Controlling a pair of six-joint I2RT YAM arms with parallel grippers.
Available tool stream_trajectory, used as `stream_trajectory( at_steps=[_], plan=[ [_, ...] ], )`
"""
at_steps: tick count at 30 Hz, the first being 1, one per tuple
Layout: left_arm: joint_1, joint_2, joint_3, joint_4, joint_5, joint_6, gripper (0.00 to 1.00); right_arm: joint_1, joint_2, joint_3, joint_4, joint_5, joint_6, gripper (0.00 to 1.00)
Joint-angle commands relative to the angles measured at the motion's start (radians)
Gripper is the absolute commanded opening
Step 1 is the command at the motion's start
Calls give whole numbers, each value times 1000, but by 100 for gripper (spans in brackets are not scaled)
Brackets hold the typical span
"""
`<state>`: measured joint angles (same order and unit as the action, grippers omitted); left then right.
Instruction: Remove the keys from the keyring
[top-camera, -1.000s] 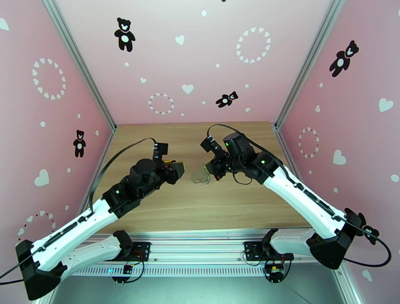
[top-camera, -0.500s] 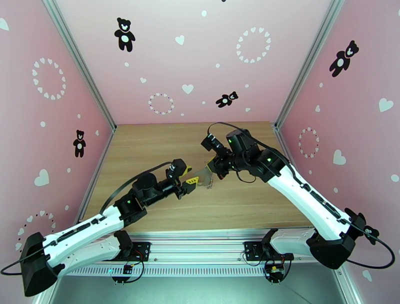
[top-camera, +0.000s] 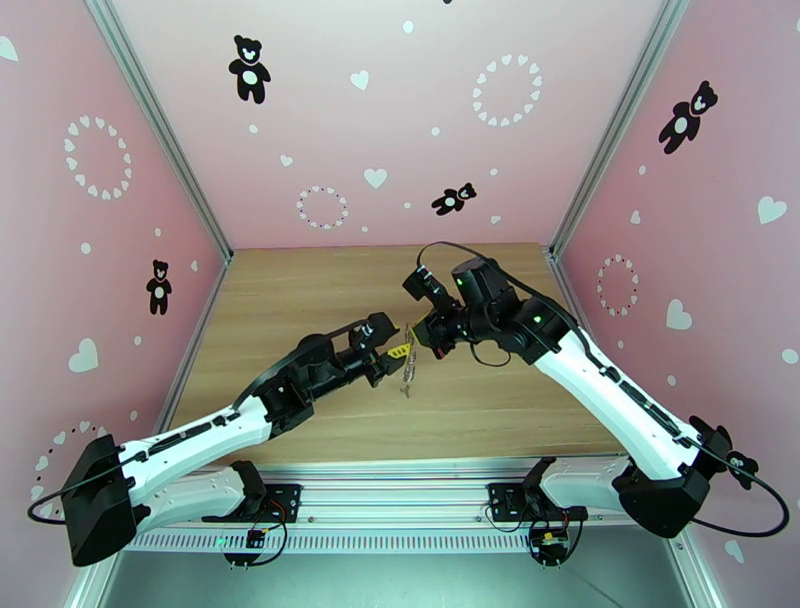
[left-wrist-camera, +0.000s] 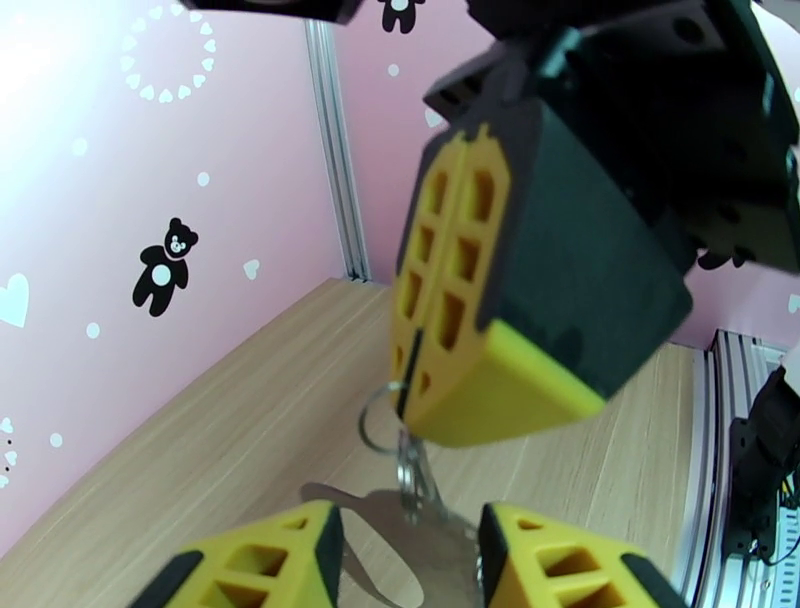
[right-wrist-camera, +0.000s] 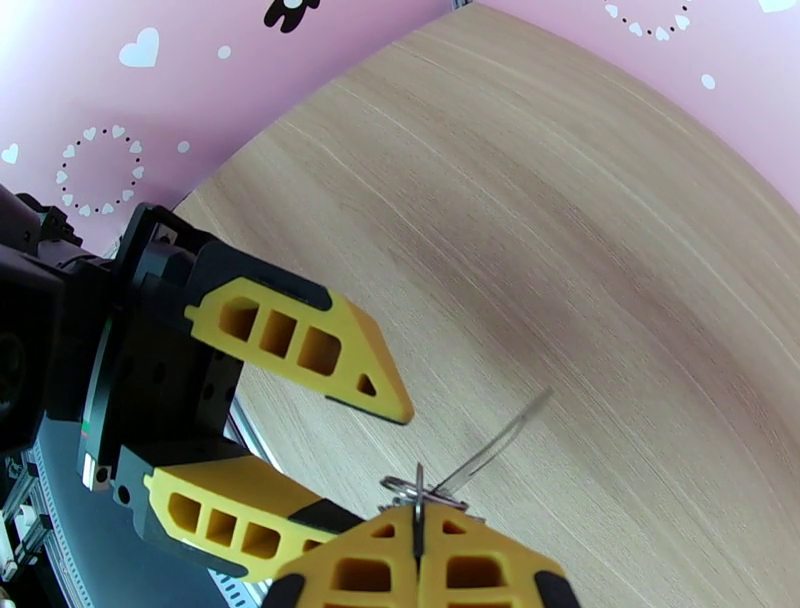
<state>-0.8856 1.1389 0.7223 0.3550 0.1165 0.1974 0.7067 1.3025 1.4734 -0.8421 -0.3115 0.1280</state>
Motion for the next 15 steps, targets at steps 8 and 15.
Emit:
stream_trajectory(
  at_steps=[8,15],
  plan=[
    [-2,14,32,3,55,-9,23,4,-44,5,9,1,-17,0],
    [-3,1,28,-38,70,-12,23,5,-66,-2,9,23,-40,0]
  ],
)
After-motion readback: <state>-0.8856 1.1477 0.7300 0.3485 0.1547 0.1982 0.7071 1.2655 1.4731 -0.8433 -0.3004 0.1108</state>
